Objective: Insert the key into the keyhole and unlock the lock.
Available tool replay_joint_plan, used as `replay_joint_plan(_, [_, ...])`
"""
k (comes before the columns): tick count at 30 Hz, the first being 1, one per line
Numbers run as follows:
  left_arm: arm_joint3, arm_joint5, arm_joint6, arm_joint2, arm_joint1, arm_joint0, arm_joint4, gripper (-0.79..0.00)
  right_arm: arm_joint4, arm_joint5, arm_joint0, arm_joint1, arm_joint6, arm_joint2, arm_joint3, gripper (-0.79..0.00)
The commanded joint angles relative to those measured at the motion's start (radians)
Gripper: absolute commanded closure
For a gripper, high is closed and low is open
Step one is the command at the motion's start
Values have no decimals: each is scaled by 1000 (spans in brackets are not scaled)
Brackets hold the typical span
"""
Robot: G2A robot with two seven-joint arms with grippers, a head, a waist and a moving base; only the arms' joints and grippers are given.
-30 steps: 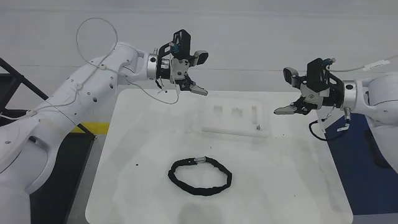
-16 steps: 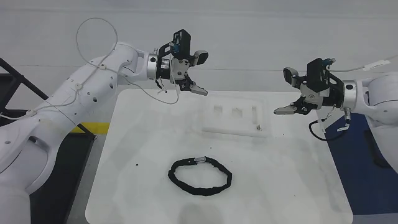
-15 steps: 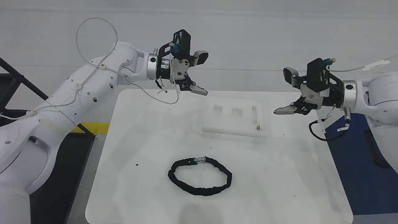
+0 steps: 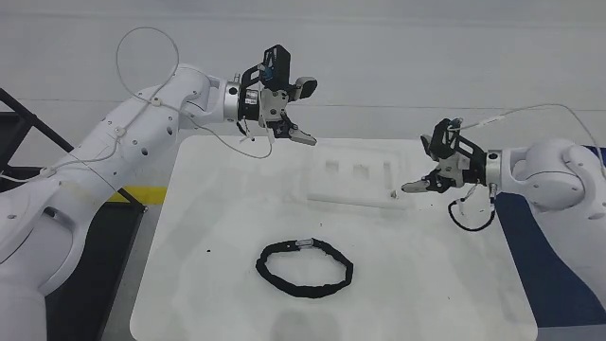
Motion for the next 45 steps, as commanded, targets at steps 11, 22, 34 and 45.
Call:
replay_joint_plan(11, [0,0,0,0,0,0,0,-785,52,250,33,-43,47,-119,146,-785])
replay_joint_plan(22, [0,0,0,0,0,0,0,-785,243,563,85,-115,173,-250,254,-785])
replay_joint_plan(34, [0,0,0,0,0,0,0,-785,236,722,124,-176,164,-344,293,-785])
replay_joint_plan(45, [0,0,0,0,0,0,0,-785,236,722,124,-176,164,-344,293,-785])
